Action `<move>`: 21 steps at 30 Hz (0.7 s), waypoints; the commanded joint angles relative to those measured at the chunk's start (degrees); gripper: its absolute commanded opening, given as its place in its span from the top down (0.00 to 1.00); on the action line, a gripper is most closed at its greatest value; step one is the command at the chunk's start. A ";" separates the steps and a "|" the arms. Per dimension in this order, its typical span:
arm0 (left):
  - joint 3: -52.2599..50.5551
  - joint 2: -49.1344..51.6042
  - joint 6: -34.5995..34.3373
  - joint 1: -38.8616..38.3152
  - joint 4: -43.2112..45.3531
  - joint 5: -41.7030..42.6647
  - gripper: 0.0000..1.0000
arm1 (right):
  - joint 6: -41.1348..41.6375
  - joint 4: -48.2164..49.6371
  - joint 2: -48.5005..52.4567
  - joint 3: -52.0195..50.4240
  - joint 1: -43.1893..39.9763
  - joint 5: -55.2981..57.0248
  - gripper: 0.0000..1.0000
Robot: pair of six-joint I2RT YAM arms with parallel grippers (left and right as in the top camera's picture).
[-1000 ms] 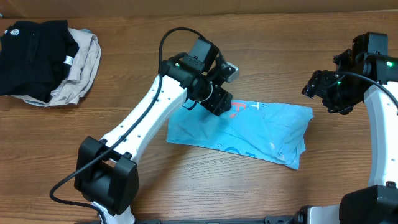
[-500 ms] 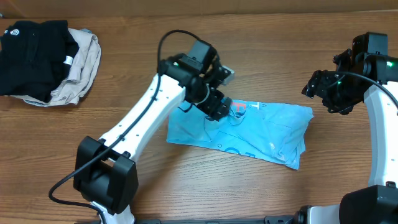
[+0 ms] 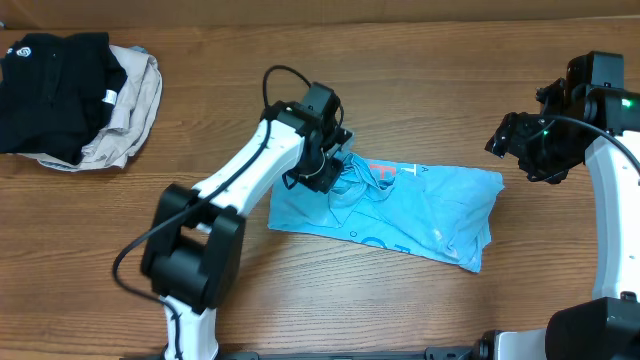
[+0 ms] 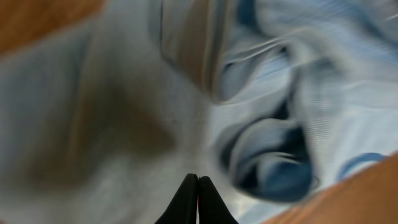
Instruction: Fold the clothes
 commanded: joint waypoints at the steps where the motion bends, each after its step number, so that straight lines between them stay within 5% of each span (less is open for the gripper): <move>1: -0.76 4.00 -0.76 -0.94 -0.90 -1.90 0.96 | 0.00 -0.04 -0.28 0.76 0.17 0.35 0.28; 21: 9.64 4.85 -0.61 -5.99 -3.98 2.43 0.96 | 0.00 0.26 -0.28 0.76 0.17 0.37 0.28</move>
